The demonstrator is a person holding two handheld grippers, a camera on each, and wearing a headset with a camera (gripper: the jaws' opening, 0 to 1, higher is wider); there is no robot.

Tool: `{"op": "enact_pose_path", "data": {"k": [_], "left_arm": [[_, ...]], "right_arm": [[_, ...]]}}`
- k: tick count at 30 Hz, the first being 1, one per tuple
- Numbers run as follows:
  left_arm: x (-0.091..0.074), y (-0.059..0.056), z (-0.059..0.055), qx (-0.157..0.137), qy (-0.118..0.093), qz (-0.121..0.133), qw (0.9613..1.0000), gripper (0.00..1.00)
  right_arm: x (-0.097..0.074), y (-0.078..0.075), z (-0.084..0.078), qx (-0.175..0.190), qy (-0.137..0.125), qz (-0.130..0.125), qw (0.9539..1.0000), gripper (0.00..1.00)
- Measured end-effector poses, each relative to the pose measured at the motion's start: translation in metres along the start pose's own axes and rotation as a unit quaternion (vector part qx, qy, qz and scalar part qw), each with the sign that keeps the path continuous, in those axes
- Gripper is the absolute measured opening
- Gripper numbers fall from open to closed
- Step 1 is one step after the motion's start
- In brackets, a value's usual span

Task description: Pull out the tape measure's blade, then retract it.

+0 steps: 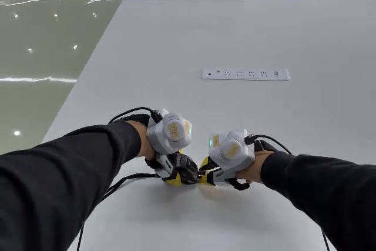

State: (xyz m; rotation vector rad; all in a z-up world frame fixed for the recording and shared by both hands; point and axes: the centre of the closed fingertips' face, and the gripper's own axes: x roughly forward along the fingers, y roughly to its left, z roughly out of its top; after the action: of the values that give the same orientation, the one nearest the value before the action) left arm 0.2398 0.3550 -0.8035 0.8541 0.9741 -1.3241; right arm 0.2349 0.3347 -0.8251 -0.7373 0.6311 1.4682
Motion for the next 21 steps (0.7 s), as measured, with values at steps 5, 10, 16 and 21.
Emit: {"op": "enact_pose_path", "data": {"k": [5, 10, 16, 21], "left_arm": [[-0.0004, 0.0004, -0.0005, -0.002, 0.000, -0.001, 1.0000, 0.36], [0.0003, 0.0008, -0.0001, -0.002, 0.000, 0.000, 1.0000, 0.36], [0.0003, 0.0009, 0.0001, -0.003, -0.003, 0.002, 1.0000, 0.36], [0.0002, 0.0008, 0.0007, -0.002, -0.006, 0.004, 1.0000, 0.36]], "right_arm": [[-0.0042, -0.0018, -0.0016, 0.031, -0.013, 0.007, 0.9994, 0.11], [-0.0051, -0.0011, -0.0027, 0.032, -0.011, 0.007, 0.9994, 0.11], [-0.0069, -0.0016, -0.0052, 0.029, -0.008, 0.007, 0.9995, 0.11], [-0.0096, -0.0019, -0.0079, 0.034, -0.005, 0.007, 0.9994, 0.11]]}}
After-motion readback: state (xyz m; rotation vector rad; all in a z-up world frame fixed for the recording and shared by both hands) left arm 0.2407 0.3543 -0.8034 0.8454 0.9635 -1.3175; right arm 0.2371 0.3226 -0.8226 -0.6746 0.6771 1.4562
